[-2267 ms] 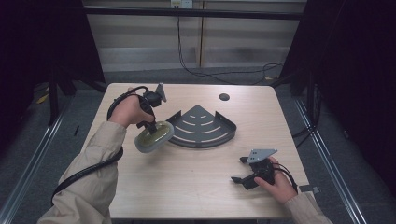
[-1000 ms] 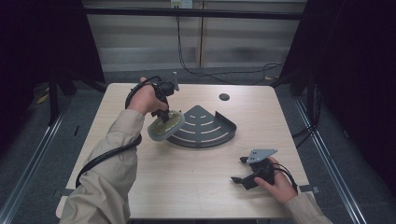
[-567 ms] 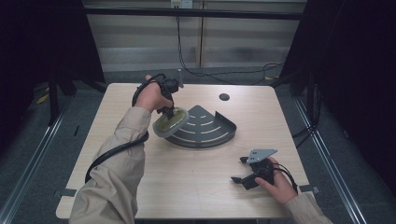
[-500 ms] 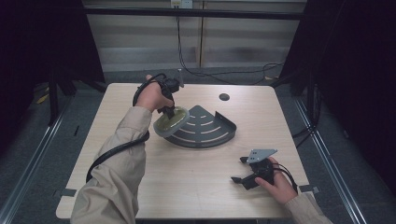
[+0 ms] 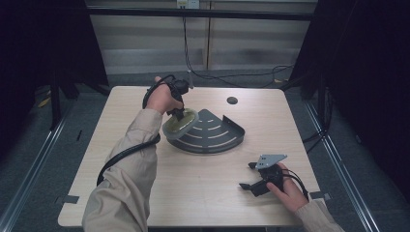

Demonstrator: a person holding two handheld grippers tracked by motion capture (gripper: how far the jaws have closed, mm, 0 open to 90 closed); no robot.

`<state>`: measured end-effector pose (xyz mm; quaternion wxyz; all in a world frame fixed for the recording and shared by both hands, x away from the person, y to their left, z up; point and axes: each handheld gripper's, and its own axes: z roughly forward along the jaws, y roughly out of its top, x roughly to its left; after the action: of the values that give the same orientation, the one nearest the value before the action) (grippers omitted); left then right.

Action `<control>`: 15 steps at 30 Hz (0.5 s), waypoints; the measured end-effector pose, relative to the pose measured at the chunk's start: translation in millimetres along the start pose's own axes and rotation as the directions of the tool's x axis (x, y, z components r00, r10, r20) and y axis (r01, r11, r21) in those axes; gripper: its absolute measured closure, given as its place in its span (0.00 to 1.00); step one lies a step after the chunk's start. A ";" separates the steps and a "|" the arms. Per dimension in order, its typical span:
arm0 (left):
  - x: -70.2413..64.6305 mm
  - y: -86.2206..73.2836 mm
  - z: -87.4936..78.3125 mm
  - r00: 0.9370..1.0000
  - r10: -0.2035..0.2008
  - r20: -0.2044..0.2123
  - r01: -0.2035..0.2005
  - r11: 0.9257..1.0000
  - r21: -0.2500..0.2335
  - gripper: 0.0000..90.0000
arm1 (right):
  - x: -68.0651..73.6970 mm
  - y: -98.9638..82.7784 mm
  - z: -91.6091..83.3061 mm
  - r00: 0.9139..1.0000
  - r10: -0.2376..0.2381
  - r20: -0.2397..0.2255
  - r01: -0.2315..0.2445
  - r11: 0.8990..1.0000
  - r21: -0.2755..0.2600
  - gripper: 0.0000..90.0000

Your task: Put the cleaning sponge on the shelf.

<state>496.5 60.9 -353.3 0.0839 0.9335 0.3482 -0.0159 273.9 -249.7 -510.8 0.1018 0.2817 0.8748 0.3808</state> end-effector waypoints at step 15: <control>2.6 14.8 16.3 1.000 -0.010 -0.003 0.010 1.000 0.000 0.79 | 0.0 0.0 0.0 1.000 -0.002 0.002 0.002 1.000 0.000 0.14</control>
<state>508.6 48.9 -367.4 0.0835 0.9318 0.3528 -0.0147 273.9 -249.6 -510.9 0.1030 0.2811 0.8749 0.3807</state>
